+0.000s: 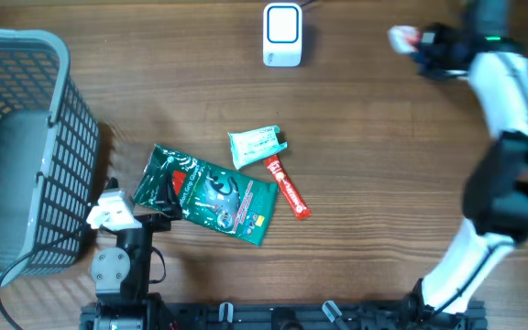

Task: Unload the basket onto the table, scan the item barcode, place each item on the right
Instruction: 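Carry the orange box to the right edge and release it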

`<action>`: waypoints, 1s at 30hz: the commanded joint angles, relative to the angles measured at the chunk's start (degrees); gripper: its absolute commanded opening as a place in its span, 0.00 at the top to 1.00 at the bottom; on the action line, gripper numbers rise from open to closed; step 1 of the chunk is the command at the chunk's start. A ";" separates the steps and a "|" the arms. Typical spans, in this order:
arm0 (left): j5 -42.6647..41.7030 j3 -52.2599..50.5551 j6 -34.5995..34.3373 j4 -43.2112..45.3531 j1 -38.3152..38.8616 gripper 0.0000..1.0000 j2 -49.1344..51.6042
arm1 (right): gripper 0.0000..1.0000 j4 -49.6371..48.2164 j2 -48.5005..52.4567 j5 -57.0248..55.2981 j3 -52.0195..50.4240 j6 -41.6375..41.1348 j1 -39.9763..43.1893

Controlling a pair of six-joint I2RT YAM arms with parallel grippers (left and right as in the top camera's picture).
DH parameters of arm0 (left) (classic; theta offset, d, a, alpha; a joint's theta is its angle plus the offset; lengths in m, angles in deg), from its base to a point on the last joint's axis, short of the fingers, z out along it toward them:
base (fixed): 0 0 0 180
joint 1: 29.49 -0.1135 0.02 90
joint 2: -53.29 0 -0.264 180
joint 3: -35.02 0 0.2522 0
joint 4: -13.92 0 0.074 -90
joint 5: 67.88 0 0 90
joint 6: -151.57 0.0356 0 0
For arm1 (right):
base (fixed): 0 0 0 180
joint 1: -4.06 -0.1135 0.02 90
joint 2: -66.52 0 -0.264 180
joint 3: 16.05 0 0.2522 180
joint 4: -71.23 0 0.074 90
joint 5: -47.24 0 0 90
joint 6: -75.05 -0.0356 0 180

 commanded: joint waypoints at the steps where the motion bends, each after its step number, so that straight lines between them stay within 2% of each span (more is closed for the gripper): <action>1: -0.48 -0.44 1.11 0.17 0.20 0.00 -0.39 | 0.96 8.52 -2.69 -13.90 0.31 5.51 8.15; 5: -0.48 -0.44 1.11 0.17 0.20 0.00 -0.39 | 0.95 10.58 -1.70 -25.70 -1.31 12.76 17.55; 9: -0.48 -0.44 1.11 0.17 0.20 0.00 -0.39 | 0.94 10.69 -1.01 -30.29 -1.31 15.50 22.91; 10: -0.48 -0.44 1.11 0.17 0.20 0.00 -0.39 | 0.85 10.01 -1.05 -29.86 -1.29 17.29 24.04; 11: -0.48 -0.44 1.11 0.17 0.20 0.00 -0.39 | 0.68 8.57 -1.05 -28.39 -1.29 21.18 25.05; 12: -0.48 -0.44 1.11 0.17 0.20 0.00 -0.39 | 0.44 6.62 -1.05 -25.83 -1.27 26.77 25.75; 13: -0.48 -0.44 1.11 0.17 0.20 0.00 -0.39 | 0.32 6.43 -1.09 -24.87 -1.03 28.61 25.83; 15: -0.48 -0.44 1.11 0.17 0.20 0.00 -0.39 | 0.27 6.73 -1.60 -23.45 0.04 31.32 25.62; 20: -0.48 -0.44 1.11 0.17 0.20 0.00 -0.39 | 0.22 7.34 -7.78 -13.53 1.03 37.62 24.00; 22: -0.48 -0.44 1.11 0.17 0.20 0.00 -0.39 | 0.19 9.62 -11.17 -3.52 1.03 46.75 20.90; 25: -0.48 -0.44 1.11 0.17 0.20 0.00 -0.39 | 0.15 14.43 -11.52 4.04 0.92 55.60 13.51; 27: -0.48 -0.44 1.11 0.17 0.20 0.00 -0.39 | 0.13 16.35 -11.32 4.81 -0.17 61.61 6.14; 30: -0.48 -0.44 1.11 0.17 0.20 0.00 -0.39 | 0.00 16.31 -10.91 4.59 -2.54 71.84 -7.65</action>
